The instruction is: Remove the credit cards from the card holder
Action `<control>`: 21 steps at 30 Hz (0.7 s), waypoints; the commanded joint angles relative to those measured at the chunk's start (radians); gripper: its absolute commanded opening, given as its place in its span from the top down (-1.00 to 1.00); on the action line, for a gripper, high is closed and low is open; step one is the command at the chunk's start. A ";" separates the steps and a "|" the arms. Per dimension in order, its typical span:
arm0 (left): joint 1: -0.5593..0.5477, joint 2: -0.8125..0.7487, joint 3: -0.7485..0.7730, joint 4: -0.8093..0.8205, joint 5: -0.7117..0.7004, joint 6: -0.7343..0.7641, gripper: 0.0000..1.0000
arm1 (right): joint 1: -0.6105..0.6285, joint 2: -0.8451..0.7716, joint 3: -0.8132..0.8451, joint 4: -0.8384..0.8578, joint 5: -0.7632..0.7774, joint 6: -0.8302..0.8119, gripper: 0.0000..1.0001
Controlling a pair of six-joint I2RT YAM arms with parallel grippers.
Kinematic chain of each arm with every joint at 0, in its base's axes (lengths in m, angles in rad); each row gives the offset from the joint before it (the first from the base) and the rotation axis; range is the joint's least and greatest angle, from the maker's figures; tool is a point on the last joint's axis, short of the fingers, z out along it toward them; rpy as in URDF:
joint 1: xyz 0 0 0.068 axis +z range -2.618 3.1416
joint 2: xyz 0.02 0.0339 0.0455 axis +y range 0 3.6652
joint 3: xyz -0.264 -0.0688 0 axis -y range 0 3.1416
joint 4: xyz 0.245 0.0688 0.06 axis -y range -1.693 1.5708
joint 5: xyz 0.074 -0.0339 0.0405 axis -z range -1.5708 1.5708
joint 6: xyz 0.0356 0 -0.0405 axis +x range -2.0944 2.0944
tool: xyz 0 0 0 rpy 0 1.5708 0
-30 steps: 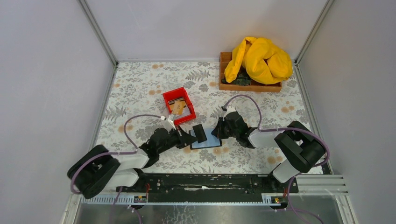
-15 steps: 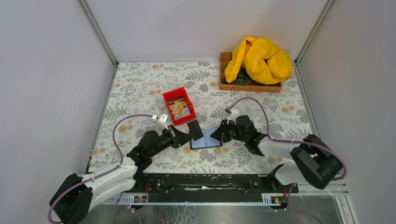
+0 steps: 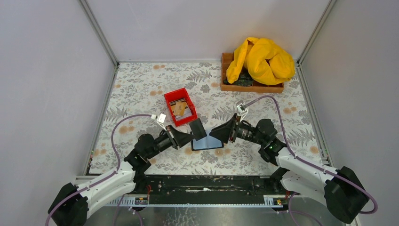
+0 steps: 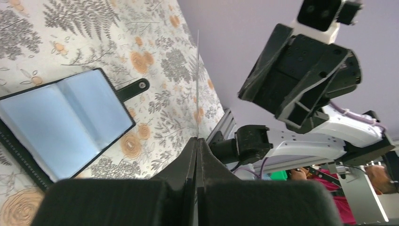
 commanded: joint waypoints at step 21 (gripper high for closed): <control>0.000 -0.038 0.018 0.144 0.056 -0.088 1.00 | -0.003 0.109 -0.012 0.199 -0.096 0.123 0.04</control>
